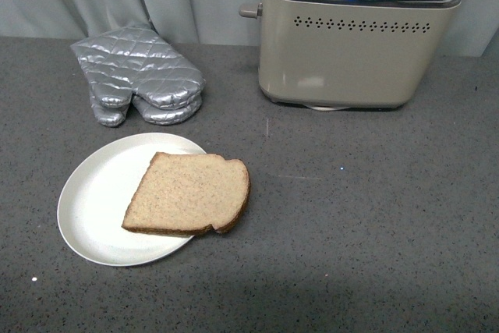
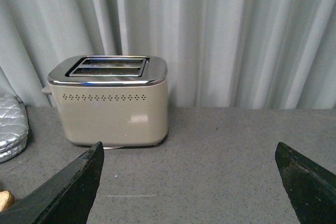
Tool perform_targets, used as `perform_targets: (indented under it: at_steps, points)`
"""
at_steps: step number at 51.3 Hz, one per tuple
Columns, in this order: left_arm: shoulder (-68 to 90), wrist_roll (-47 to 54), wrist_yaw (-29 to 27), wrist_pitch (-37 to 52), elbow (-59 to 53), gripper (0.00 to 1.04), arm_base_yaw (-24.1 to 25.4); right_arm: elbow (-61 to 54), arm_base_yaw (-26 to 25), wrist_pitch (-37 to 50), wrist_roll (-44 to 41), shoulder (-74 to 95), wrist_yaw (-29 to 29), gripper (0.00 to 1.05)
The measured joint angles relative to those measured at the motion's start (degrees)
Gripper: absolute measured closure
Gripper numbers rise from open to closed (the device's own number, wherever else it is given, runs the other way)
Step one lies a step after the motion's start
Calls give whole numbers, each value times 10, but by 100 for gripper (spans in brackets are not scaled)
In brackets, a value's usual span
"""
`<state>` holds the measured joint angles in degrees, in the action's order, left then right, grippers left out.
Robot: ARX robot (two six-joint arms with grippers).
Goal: Put bread into toaster
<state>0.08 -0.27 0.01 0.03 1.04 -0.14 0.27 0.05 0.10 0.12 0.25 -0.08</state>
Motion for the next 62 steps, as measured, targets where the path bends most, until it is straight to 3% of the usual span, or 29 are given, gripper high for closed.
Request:
perform_targets:
  at_steps: [33, 35, 38, 40, 46, 54, 62]
  points:
    - [0, 0, 0, 0, 0, 7, 0, 0, 0, 0, 0, 0, 0, 10]
    - [8, -17, -25, -14, 4, 7, -8, 0, 0, 0, 0, 0, 0, 10]
    - [72, -83, -129, -85, 32, 7, -37, 0, 0, 0, 0, 0, 0, 10]
    - [118, -126, -150, -85, 36, 7, -42, 0, 0, 0, 0, 0, 1, 10]
    - [304, -181, -107, 35, 49, 7, -24, 0, 0, 0, 0, 0, 0, 10]
    - [512, -183, -55, 181, 83, 7, 3, 0, 0, 0, 0, 0, 0, 10]
    - [742, -158, 3, 255, 152, 7, 17, 0, 0, 0, 0, 0, 0, 10]
